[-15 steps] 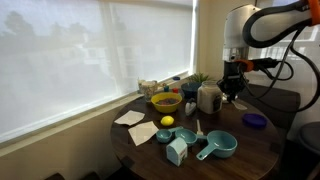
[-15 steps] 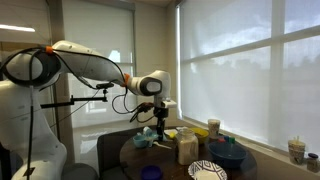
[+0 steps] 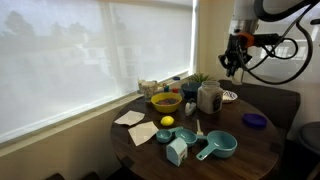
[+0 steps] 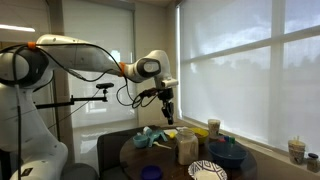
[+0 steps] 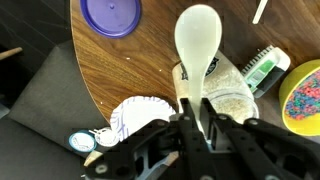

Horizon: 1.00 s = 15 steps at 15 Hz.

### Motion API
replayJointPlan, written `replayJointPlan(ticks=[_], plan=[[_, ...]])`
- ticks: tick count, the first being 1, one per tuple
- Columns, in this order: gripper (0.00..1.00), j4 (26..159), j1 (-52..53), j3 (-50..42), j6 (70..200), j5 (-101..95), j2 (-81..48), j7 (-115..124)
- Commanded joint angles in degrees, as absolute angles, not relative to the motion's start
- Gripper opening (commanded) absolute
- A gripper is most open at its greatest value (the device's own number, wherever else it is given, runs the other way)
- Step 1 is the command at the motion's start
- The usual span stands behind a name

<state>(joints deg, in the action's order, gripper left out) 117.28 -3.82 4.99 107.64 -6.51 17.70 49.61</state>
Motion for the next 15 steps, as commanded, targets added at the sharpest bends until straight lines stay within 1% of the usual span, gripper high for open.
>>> replayJointPlan(ticks=[1,2,9,15], plan=[[0.13,117.1,-3.7,4.9,107.5,-6.5,17.6,49.6],[0.03,116.9,-4.1,4.7,108.8,-7.0,17.4,50.5],[0.03,116.8,-7.2,4.6,120.1,-14.6,15.1,55.1],[0.03,118.0,-7.4,4.7,127.7,-20.5,11.6,61.2]])
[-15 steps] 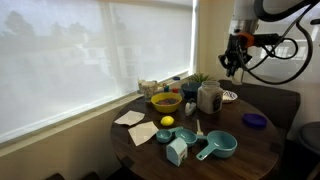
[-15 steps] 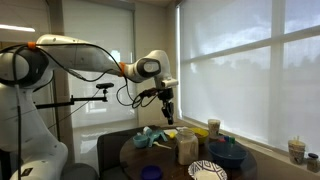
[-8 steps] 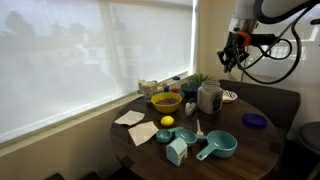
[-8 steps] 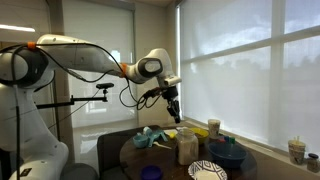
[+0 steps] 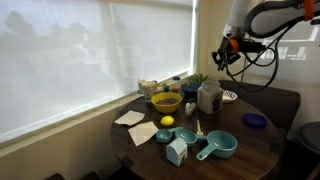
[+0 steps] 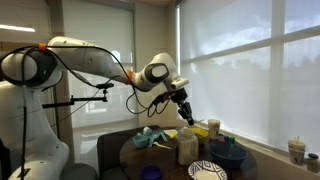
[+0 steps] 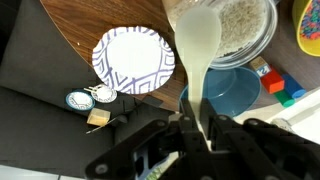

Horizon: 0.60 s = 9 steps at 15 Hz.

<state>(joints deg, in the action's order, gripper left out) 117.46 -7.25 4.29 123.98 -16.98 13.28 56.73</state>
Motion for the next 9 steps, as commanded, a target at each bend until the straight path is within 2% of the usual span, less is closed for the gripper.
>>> replayJointPlan(ticks=[1,9], plan=[[0.03,118.1,-7.3,4.5,128.9,-21.1,10.9,62.3],[0.03,118.0,-6.0,4.4,138.5,-25.3,6.8,68.7]])
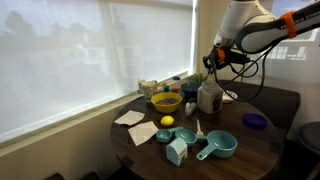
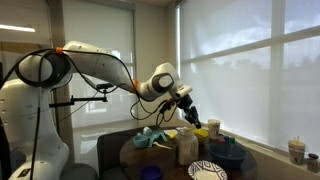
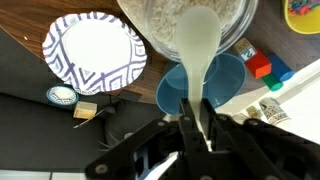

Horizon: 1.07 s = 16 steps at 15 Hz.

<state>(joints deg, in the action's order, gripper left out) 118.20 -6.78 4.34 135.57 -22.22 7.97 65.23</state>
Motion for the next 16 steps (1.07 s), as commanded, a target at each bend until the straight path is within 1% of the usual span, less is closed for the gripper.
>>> replayJointPlan(ticks=[1,16], plan=[[0.03,118.1,-5.8,4.5,138.9,-26.4,6.6,69.3],[0.03,119.9,-2.6,5.1,138.3,-38.8,6.1,71.5]])
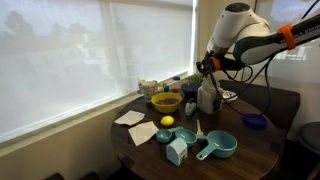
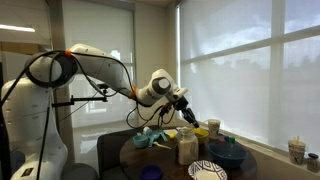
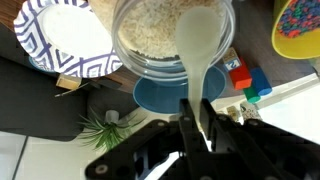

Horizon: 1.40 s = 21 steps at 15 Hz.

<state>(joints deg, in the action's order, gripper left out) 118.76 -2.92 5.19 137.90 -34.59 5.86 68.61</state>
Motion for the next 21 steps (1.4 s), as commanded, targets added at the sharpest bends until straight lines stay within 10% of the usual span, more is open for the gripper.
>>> replayJointPlan(ticks=[1,21], plan=[[0.03,120.4,-2.6,5.1,138.2,-39.8,6.2,71.9],[0.03,118.5,-1.2,4.5,129.1,-30.5,6.6,68.9]])
